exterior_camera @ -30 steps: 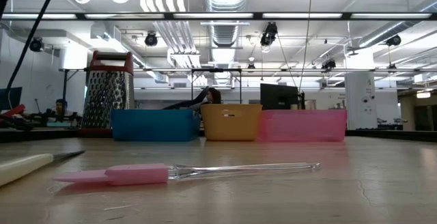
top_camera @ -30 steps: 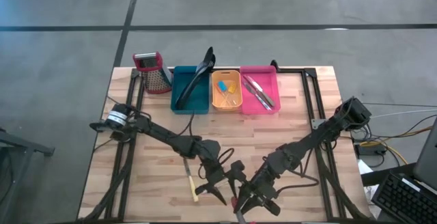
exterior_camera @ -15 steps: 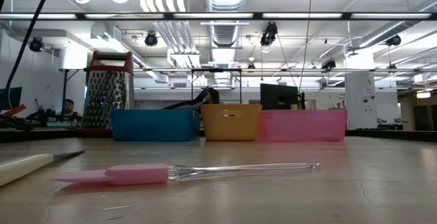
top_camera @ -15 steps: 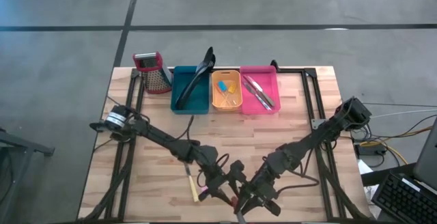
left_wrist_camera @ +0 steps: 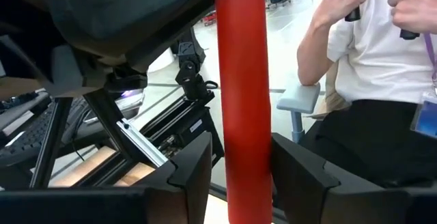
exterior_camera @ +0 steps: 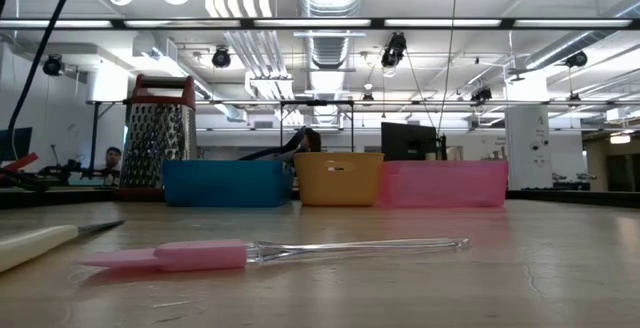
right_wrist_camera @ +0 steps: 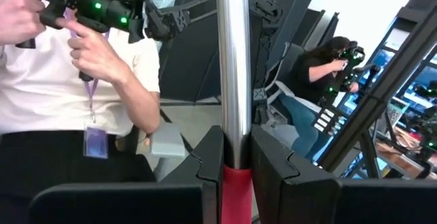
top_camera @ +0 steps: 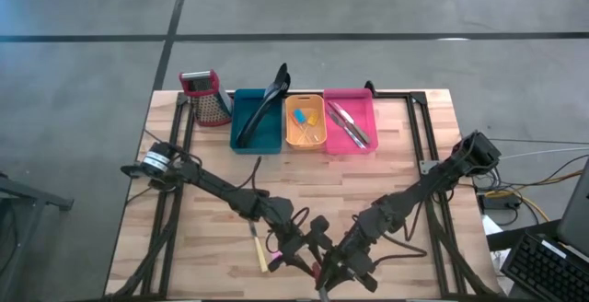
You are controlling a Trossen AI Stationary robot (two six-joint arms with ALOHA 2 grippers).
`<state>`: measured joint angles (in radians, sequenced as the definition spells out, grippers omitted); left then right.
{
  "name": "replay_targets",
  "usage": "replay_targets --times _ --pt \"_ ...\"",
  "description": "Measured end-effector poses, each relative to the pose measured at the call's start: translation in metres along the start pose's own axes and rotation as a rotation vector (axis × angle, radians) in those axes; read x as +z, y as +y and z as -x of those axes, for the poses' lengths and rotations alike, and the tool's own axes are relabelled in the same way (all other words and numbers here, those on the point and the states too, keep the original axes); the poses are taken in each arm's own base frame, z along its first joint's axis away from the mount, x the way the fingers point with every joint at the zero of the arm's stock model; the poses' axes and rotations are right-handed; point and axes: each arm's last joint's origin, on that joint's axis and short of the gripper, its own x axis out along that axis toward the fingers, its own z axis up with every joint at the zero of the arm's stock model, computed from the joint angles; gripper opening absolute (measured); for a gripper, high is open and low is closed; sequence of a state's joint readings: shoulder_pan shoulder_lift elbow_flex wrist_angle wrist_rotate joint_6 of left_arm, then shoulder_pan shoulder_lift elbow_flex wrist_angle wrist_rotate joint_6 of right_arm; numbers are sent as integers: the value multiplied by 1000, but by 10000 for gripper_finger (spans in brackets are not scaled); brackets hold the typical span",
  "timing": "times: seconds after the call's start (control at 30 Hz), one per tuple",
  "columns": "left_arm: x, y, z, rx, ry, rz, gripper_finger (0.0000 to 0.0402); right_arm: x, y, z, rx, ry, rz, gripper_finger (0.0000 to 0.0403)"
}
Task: Pick & Place Kitchen Items
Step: Put the red serving spoon into the blue bin
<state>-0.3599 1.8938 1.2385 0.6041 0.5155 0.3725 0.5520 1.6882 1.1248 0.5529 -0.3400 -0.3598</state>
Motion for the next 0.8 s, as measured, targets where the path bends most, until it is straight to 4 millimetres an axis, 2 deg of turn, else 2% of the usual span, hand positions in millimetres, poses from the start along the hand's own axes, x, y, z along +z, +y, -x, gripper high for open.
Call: replay_targets --times 0.17,0.3,0.73,0.8 --pt "0 0 0 8 4 -8 134 0 0 0 -1 0 7 34" --pt "0 1 0 17 7 -8 81 0 0 0 -1 -1 14 34" --pt "-1 2 1 15 10 -17 81 1 0 0 -3 -4 -22 35" --pt "-1 2 1 9 7 -17 81 2 -1 0 -3 -7 -37 52"
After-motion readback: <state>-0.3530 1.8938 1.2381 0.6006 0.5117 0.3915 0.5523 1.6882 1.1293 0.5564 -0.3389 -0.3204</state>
